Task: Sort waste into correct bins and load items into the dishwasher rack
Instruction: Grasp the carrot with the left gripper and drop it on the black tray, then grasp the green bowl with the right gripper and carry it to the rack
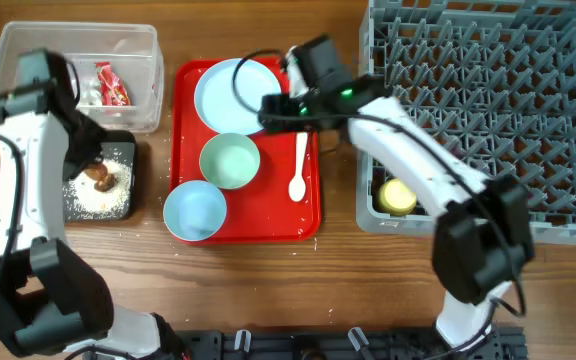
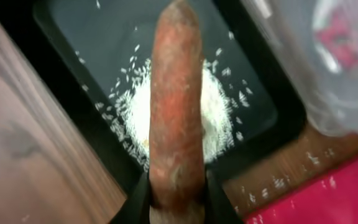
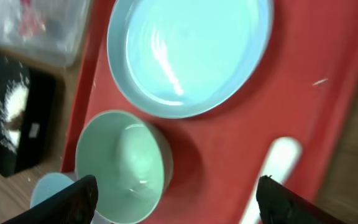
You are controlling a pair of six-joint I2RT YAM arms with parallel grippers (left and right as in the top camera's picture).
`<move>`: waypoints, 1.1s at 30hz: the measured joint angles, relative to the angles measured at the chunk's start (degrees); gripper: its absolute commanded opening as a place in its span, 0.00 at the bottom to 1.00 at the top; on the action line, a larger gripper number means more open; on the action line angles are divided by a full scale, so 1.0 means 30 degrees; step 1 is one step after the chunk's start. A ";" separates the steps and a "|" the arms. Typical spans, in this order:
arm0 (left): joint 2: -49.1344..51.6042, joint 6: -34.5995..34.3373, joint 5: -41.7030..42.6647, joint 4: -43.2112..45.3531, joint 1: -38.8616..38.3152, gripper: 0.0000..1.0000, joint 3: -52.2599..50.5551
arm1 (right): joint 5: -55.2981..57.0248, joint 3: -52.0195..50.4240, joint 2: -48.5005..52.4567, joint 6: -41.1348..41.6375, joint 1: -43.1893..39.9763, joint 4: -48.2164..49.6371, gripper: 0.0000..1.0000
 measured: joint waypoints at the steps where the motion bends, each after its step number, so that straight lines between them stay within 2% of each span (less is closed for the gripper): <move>1: 0.0044 -0.0175 0.0015 0.1282 0.0386 0.04 -0.1122 | -0.0066 -0.0007 0.0357 0.0095 0.0321 0.0189 0.83; 4: 0.0109 -0.0845 0.0015 0.5231 0.1326 0.07 -0.4473 | -0.0255 -0.0029 0.0554 0.0175 0.0634 0.0474 0.83; 6: 0.0124 -0.1158 0.0007 0.6499 0.1756 0.17 -0.5792 | -0.0270 -0.0029 0.0554 0.0240 0.0634 0.0532 0.83; 8: 0.0124 -0.1406 0.0015 0.7723 0.1945 0.43 -0.6630 | -0.0270 -0.0029 0.0554 0.0248 0.0634 0.0590 0.83; 9: 0.0124 -0.1348 0.0000 0.7839 0.1945 0.51 -0.6739 | -0.0270 -0.0029 0.0554 0.0248 0.0634 0.0590 0.83; 13: 0.0124 -0.1596 0.0007 0.8357 0.1945 0.54 -0.6827 | -0.0270 -0.0029 0.0554 0.0248 0.0809 0.0583 0.82; 16: 0.0124 -0.1596 0.0015 0.8247 0.1945 0.60 -0.6819 | -0.0262 -0.0036 0.0554 0.0539 0.1413 0.0583 0.72; 17: 0.0095 -0.1610 0.0029 0.8043 0.1945 0.70 -0.6805 | -0.0175 -0.0036 0.0554 0.1071 0.1705 0.0488 0.69; 18: -0.0197 -0.1610 0.0080 0.7395 0.1945 1.00 -0.6623 | 0.0437 -0.0044 0.0561 0.2004 0.2113 0.0335 0.68; 20: -0.0707 -0.1617 0.0328 0.7213 0.1945 1.00 -0.6346 | 0.1275 -0.0095 0.0561 0.3147 0.2412 0.0197 0.62; 23: -0.2200 -0.1661 0.1275 0.7206 0.1945 1.00 -0.5945 | 0.3504 -0.1115 0.0597 0.6331 0.2616 0.0430 0.54; 27: -0.2200 -0.1661 0.1588 0.7206 0.1945 1.00 -0.5938 | 0.3694 -0.2157 0.0823 0.7810 0.2616 0.1807 0.44; 31: -0.2200 -0.1661 0.1668 0.7198 0.1945 1.00 -0.5938 | 0.1814 -0.2200 0.2623 0.8429 0.2616 0.3191 0.16; 32: -0.2200 -0.1661 0.1668 0.7198 0.1945 1.00 -0.5938 | 0.1668 -0.2208 0.2637 0.8444 0.2616 0.3213 0.04; 33: -0.2200 -0.1661 0.1676 0.7198 0.1945 1.00 -0.5938 | 0.1581 -0.2208 0.2637 0.8466 0.2616 0.3322 0.04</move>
